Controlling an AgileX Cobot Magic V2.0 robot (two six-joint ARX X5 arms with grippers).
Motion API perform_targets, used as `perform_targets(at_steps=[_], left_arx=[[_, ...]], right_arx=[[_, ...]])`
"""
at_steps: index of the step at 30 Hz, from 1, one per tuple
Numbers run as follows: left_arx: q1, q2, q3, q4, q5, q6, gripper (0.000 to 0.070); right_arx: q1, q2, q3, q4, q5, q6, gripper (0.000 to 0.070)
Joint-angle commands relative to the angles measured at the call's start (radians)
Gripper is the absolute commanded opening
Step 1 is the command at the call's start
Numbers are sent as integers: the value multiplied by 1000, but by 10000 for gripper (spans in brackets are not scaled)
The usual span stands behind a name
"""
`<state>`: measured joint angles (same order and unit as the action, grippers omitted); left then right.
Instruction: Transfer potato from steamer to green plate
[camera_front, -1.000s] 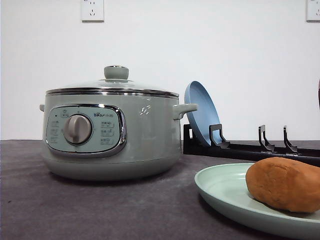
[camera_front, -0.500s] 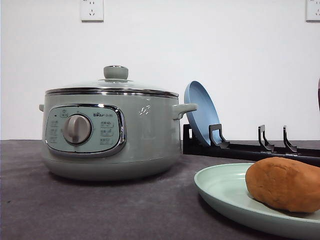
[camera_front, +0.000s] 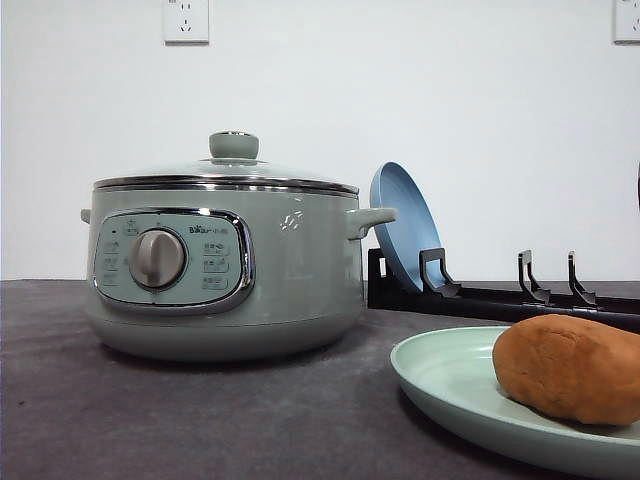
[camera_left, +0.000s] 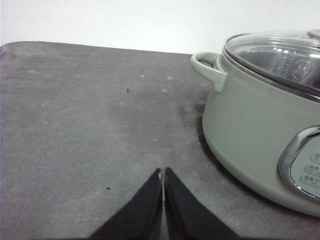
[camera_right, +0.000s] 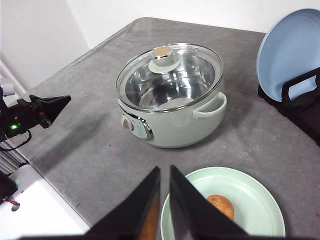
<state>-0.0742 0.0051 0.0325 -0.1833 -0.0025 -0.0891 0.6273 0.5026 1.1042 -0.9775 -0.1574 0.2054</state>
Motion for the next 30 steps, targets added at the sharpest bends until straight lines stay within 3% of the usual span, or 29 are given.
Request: perform_targets(at_steps=[1,22,26,30], left_arx=[[0,-2,-21,-6,-3,-3,0],[0,-2,-21,-6,-3,-3,0],[0,-2,-21,-6,-2,-3,0],[0,-2,-21,-6,-3,-3,0]], right_arx=[[5,5,16,11,0,-11,23],[-4,4,16,12,6,-15,22],[-92,-6,-13,70,72,-41,21],[-233,-81,-182,292,82,-80,21]])
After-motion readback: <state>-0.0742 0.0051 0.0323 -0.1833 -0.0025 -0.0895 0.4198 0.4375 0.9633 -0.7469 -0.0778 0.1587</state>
